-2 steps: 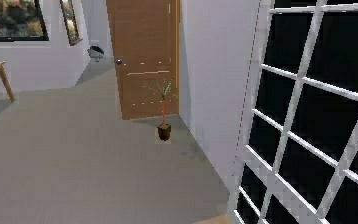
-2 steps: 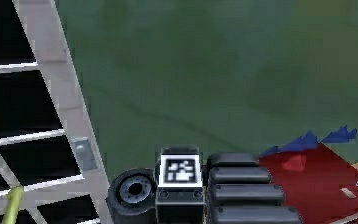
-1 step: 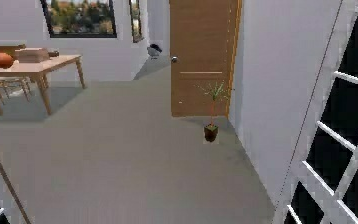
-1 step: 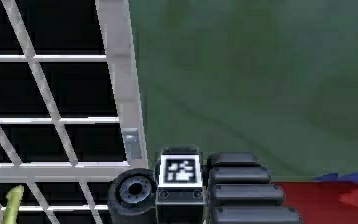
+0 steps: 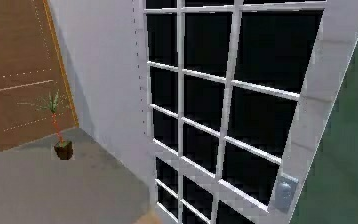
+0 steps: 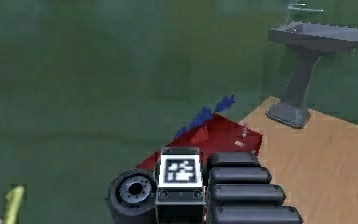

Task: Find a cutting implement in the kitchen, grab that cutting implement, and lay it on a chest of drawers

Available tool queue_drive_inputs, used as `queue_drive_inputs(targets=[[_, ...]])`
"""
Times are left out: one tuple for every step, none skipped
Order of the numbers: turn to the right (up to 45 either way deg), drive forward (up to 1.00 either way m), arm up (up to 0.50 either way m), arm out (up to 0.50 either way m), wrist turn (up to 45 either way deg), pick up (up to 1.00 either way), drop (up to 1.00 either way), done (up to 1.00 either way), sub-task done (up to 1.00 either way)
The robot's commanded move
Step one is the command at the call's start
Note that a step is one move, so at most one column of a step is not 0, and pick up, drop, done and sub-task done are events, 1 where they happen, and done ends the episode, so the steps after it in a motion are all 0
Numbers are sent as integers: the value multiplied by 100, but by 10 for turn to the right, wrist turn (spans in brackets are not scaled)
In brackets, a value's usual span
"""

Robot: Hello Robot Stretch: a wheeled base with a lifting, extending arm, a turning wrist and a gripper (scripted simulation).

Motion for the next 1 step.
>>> queue_drive_inputs(targets=[[450,0,0,0,0,0,0,0,0]])
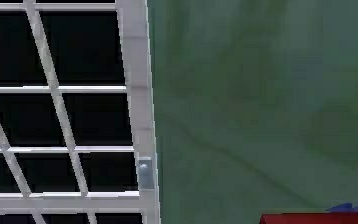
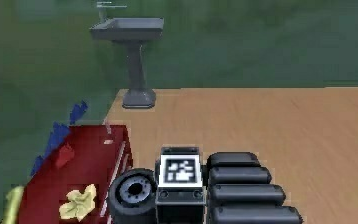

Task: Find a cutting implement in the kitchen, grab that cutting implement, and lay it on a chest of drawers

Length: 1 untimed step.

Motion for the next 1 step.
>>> queue_drive_inputs(targets=[[450,0,0,0,0,0,0,0,0]])
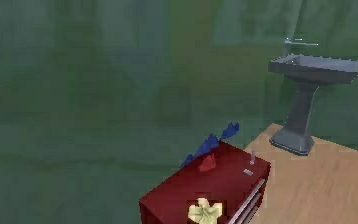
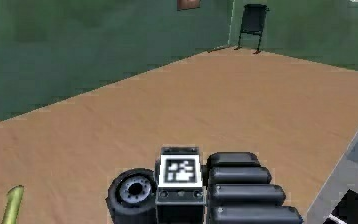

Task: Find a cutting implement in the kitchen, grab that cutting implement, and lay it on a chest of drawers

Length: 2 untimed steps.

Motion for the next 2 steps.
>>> queue_drive_inputs(targets=[[330,0,0,0,0,0,0,0,0],[0,30,0,0,0,0,0,0,0]])
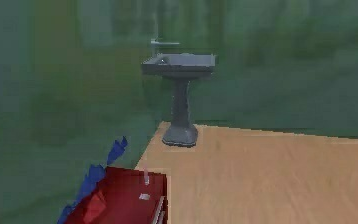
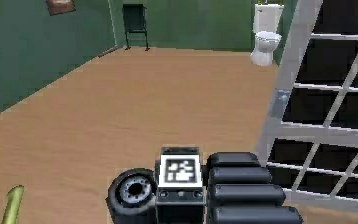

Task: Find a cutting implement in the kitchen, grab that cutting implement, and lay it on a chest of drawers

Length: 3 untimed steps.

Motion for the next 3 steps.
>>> queue_drive_inputs(targets=[[450,0,0,0,0,0,0,0,0],[450,0,0,0,0,0,0,0,0],[450,0,0,0,0,0,0,0,0]])
